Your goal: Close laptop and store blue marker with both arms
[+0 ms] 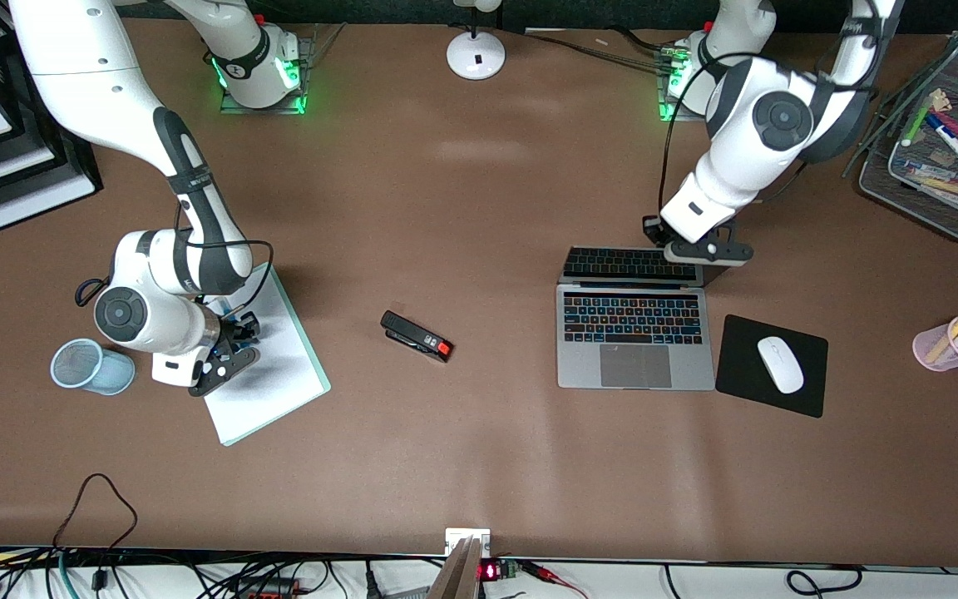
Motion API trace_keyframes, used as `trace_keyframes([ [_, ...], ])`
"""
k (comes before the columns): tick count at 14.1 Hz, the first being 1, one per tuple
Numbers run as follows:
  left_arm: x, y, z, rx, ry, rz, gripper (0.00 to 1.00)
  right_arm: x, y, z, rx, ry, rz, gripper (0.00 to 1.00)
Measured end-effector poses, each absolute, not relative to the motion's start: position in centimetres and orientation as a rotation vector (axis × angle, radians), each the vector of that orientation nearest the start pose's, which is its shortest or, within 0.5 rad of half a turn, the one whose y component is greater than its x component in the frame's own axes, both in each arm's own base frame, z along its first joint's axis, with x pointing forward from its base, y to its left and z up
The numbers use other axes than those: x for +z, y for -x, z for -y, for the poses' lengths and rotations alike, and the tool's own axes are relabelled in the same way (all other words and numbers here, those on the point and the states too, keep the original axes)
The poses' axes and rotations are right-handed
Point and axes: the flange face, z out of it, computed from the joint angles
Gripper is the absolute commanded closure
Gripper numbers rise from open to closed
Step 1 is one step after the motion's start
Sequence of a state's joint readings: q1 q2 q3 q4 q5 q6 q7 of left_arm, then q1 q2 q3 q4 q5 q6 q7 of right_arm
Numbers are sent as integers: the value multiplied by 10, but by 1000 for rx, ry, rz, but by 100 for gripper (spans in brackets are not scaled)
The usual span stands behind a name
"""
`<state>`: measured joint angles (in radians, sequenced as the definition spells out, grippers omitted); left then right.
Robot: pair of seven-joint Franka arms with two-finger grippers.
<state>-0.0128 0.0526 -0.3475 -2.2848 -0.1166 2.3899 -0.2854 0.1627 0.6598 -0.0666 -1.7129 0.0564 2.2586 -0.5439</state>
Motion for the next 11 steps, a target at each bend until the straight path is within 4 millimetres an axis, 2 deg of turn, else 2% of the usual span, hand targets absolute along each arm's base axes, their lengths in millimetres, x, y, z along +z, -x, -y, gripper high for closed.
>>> trace_keyframes([
  [3,317,-504,187,-113,3282,35,100,196,-657,-68,176,2967,939,63],
  [6,315,-521,185,-175,3303,65,100,188,-655,-66,194,2968,936,65],
  [7,318,-530,184,-194,3310,78,100,187,-655,-66,197,2968,935,68],
  [10,325,-559,182,-242,3331,111,100,184,-655,-65,203,2967,935,89],
  [11,324,-567,181,-248,3337,123,100,183,-655,-65,202,2968,934,99],
])
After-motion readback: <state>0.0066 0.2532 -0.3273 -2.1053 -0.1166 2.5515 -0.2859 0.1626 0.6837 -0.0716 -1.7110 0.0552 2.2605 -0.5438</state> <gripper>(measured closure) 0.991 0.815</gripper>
